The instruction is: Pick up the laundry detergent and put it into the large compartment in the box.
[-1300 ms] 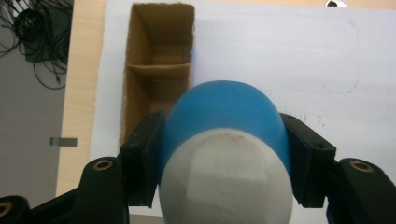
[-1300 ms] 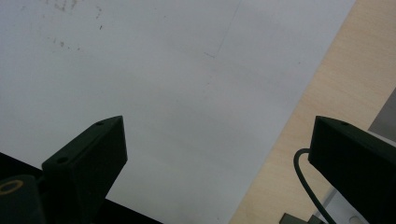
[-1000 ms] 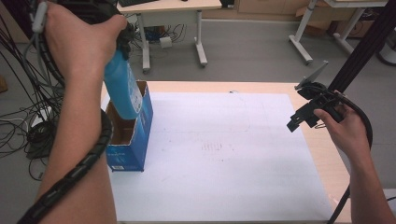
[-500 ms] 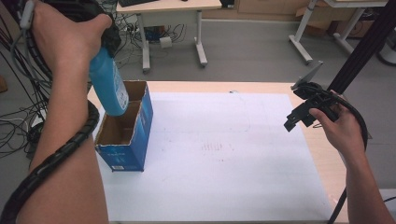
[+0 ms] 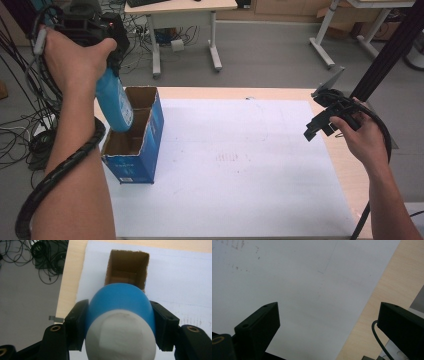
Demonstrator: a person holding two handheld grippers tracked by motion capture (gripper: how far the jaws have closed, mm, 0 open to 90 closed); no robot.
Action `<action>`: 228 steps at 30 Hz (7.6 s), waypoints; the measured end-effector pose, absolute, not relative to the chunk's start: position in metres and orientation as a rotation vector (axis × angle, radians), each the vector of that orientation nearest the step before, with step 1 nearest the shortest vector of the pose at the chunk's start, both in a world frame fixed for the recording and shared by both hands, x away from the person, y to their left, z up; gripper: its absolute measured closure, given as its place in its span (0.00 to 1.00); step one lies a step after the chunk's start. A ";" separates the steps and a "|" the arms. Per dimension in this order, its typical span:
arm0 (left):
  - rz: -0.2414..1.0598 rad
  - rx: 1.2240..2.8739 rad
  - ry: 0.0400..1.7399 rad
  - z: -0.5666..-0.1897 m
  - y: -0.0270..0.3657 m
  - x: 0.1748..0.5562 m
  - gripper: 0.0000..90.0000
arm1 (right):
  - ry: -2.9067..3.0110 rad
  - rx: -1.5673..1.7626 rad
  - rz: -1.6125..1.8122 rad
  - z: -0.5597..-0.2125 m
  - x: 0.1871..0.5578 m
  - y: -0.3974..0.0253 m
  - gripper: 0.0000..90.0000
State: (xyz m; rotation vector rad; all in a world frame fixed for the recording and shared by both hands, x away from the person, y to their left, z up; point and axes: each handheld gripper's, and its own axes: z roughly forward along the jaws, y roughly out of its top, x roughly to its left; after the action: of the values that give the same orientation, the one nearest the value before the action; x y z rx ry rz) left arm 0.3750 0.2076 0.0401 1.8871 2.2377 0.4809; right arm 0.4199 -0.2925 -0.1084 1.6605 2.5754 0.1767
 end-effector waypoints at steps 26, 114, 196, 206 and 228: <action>0.420 1.944 2.235 -0.026 0.214 0.383 0.43 | 2.580 1.660 0.154 -0.114 0.421 -0.283 0.05; 0.303 2.071 2.271 -0.130 0.208 0.410 0.43 | 2.592 1.663 0.108 -0.127 0.418 -0.281 0.05; 0.418 2.024 2.171 -0.063 0.188 0.369 0.15 | 2.614 1.635 0.154 -0.119 0.405 -0.281 0.05; 0.450 2.015 2.124 -0.046 0.174 0.359 0.12 | 2.614 1.620 0.180 -0.112 0.396 -0.286 0.05; 0.424 2.111 2.013 -0.041 0.125 0.367 0.09 | 2.620 1.629 0.202 -0.108 0.391 -0.298 0.05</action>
State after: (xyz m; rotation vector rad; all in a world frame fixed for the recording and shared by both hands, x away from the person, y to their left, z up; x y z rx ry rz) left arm 0.3674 0.1250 -0.0411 2.1107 2.0133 0.4239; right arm 0.3907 -0.2983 -0.1084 1.6294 2.6203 0.2023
